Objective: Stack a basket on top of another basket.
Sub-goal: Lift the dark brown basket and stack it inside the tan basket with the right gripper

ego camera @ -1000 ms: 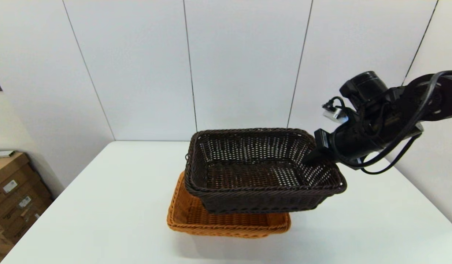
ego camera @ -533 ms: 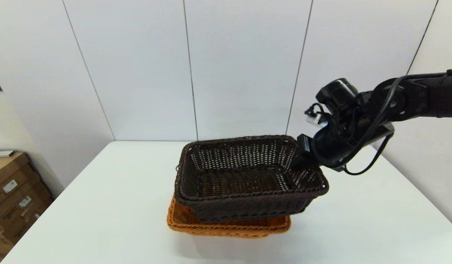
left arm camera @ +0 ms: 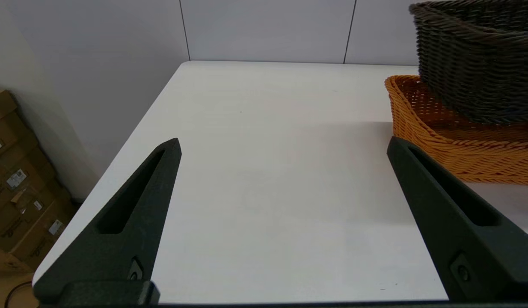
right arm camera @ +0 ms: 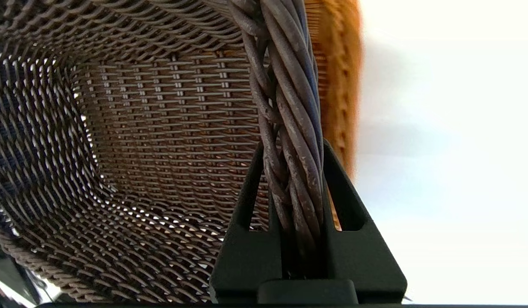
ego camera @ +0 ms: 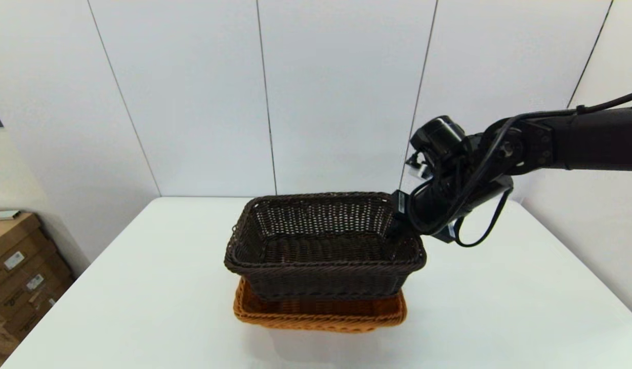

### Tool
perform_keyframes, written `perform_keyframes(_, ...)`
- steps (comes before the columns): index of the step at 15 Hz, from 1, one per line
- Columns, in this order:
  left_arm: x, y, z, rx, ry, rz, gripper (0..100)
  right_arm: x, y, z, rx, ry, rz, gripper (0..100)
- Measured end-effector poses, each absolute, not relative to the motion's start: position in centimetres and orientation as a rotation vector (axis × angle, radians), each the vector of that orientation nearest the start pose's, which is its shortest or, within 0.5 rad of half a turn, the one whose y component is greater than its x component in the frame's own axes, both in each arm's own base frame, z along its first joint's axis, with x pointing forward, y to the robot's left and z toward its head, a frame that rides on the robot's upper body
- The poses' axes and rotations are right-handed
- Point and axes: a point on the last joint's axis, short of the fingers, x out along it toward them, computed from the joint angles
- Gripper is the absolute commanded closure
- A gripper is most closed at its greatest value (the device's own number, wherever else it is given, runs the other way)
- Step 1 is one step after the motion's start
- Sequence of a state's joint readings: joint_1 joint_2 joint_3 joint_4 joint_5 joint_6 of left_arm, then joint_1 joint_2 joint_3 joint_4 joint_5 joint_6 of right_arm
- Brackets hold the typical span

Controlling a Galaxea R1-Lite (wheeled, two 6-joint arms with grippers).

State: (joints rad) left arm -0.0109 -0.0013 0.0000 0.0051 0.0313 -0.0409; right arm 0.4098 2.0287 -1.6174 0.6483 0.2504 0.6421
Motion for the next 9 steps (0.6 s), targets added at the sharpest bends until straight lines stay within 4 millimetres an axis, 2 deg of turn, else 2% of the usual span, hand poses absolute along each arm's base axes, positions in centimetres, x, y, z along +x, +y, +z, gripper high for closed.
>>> perform_keyframes(9,-2.29,0.10,7.49,-0.041,0.004,0.021,0,33.87,16.69,17.21,0.457,1.241,0.229,100)
